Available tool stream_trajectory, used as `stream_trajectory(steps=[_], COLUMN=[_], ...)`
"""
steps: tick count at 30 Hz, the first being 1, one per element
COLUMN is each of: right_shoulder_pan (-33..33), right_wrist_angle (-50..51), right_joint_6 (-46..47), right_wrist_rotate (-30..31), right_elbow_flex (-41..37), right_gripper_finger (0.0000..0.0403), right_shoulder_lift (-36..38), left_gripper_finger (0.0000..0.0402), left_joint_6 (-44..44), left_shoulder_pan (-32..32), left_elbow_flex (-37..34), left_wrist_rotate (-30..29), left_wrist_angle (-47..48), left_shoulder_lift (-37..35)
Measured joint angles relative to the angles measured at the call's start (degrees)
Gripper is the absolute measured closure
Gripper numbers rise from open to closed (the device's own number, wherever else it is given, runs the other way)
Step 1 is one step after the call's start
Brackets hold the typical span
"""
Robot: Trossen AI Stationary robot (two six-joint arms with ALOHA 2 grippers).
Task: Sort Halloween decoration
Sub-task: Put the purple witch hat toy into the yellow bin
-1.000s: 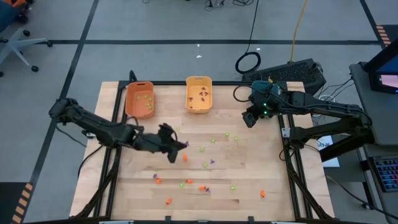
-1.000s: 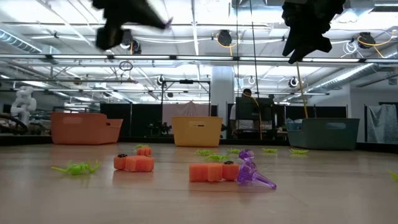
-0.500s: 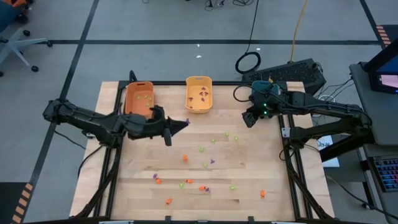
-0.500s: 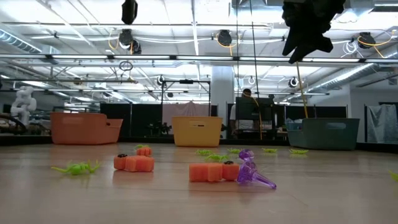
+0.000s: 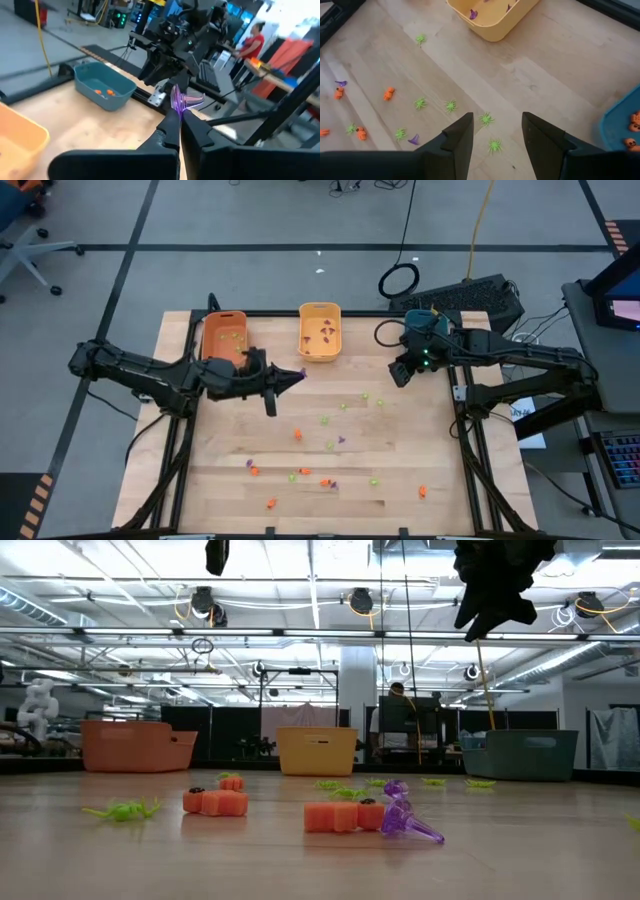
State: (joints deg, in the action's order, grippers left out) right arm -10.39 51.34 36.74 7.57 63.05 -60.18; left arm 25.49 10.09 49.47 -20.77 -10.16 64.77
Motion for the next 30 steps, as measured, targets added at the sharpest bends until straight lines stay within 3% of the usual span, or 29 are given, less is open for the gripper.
stream_trajectory(steps=[7, 17, 30], right_shoulder_pan=[0.00, 0.00, 0.00], right_wrist_angle=[0.08, 0.17, -0.03], right_joint_6=[-1.50, -2.06, 0.10], right_wrist_rotate=[-0.04, -0.07, -0.09], right_elbow_flex=[0.00, -0.02, -0.04], right_gripper_finger=[0.0248, 0.0248, 0.0248], right_shoulder_lift=[0.00, 0.00, 0.00], left_gripper_finger=[0.0401, 0.0401, 0.0401], left_joint_6=[-7.68, -25.41, -32.30], left_shoulder_pan=[0.00, 0.00, 0.00], left_elbow_flex=[0.00, 0.00, 0.00], left_wrist_rotate=[1.24, 2.72, 2.66], left_wrist_angle=[-0.01, 0.01, 0.01], left_shoulder_lift=[0.00, 0.00, 0.00])
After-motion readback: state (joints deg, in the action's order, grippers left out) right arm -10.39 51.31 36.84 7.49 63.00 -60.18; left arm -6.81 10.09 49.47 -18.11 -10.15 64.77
